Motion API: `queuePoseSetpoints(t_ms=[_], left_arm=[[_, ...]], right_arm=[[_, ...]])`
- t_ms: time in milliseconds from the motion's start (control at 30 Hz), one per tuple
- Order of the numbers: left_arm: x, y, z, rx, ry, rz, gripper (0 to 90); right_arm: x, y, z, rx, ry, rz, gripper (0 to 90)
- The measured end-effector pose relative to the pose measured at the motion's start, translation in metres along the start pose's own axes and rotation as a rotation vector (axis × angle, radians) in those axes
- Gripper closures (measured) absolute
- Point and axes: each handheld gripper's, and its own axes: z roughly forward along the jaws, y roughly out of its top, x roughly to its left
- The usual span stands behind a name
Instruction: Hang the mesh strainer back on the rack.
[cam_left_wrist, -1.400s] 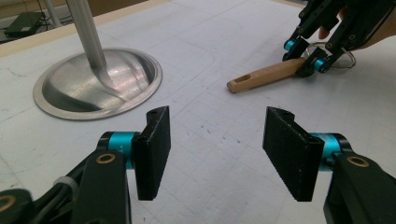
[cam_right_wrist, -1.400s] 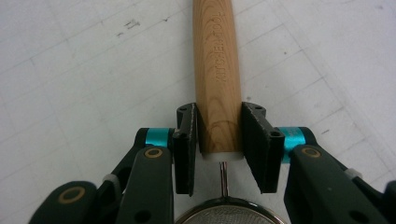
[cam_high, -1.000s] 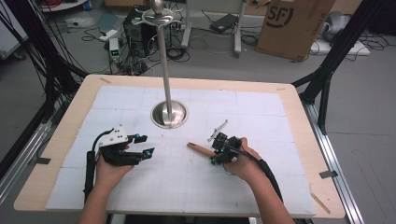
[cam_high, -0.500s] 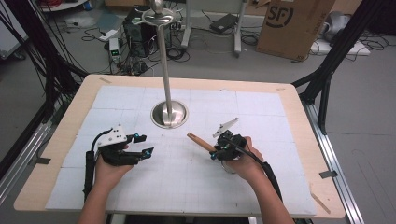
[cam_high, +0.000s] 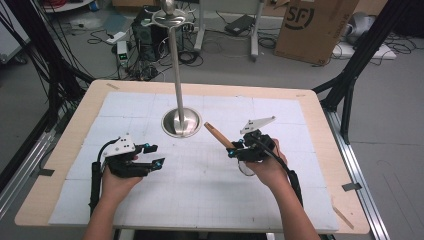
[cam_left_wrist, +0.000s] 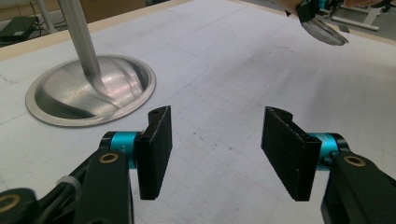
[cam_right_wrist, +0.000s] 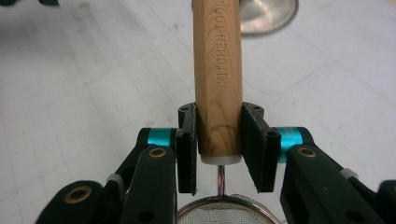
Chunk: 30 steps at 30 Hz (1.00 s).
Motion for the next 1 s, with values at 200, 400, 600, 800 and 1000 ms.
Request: queuePoseSetpoints(t_ms=[200, 400, 600, 800, 1000], left_arm=[[0.000, 0.000, -0.001, -0.001, 0.004, -0.001, 43.0], [0.001, 0.000, -0.001, -0.002, 0.004, 0.000, 42.3], [0.001, 0.001, -0.002, -0.007, 0.002, -0.003, 42.0], [0.001, 0.001, -0.003, -0.007, 0.006, -0.005, 41.9], [0.001, 0.001, -0.004, -0.013, 0.005, -0.010, 41.9]], right_arm=[[-0.002, 0.016, -0.011, -0.054, -0.003, -0.007, 68.6], [-0.010, 0.039, -0.023, -0.111, -0.006, -0.013, 68.6], [-0.013, 0.058, -0.032, -0.133, -0.003, -0.017, 68.6], [-0.015, 0.083, -0.045, -0.183, -0.006, -0.045, 68.6], [-0.018, 0.100, -0.053, -0.210, 0.003, -0.069, 68.6]])
